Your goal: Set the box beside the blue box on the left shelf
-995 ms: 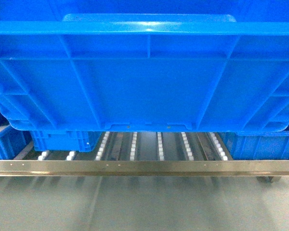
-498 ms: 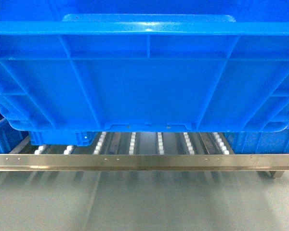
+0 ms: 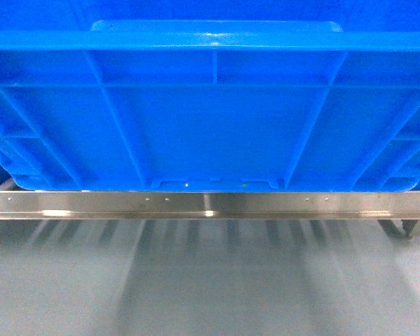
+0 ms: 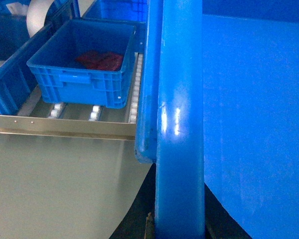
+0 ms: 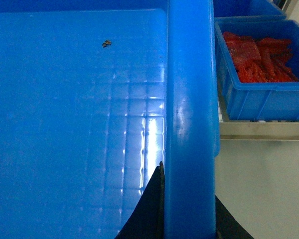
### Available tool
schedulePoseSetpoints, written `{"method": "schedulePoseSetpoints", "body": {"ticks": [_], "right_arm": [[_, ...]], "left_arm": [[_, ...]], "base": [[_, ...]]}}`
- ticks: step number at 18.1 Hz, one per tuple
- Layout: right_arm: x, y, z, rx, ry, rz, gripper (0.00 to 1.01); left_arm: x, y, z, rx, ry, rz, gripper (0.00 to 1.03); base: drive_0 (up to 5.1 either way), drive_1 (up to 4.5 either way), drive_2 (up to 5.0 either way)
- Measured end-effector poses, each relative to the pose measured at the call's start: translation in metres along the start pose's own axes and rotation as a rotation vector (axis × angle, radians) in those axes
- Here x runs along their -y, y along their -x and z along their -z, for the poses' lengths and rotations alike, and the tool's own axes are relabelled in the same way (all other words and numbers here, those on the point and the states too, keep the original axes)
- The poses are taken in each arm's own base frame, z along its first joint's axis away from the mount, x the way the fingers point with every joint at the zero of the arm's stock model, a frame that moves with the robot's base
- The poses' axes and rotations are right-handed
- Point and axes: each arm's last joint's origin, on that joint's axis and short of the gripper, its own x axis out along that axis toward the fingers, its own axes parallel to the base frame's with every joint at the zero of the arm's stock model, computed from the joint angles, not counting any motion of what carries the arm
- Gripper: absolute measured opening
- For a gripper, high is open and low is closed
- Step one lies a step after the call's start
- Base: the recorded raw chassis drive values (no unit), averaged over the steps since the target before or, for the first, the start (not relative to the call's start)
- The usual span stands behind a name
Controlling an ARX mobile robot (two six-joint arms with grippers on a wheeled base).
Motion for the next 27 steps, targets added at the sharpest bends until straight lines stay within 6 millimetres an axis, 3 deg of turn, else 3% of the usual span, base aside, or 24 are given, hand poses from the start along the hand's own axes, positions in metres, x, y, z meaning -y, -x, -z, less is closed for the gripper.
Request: {"method": "schedulePoseSetpoints", "body": {"ticks": [27], "right_arm": [[0.0, -0.0001, 0.0003, -0.002, 0.0, -0.001, 0.08]], "left_arm": [[0.0, -0.0003, 0.0005, -0.002, 0.001, 0.0, 0.06]], "base": [[0.0, 0.15, -0.1]]}}
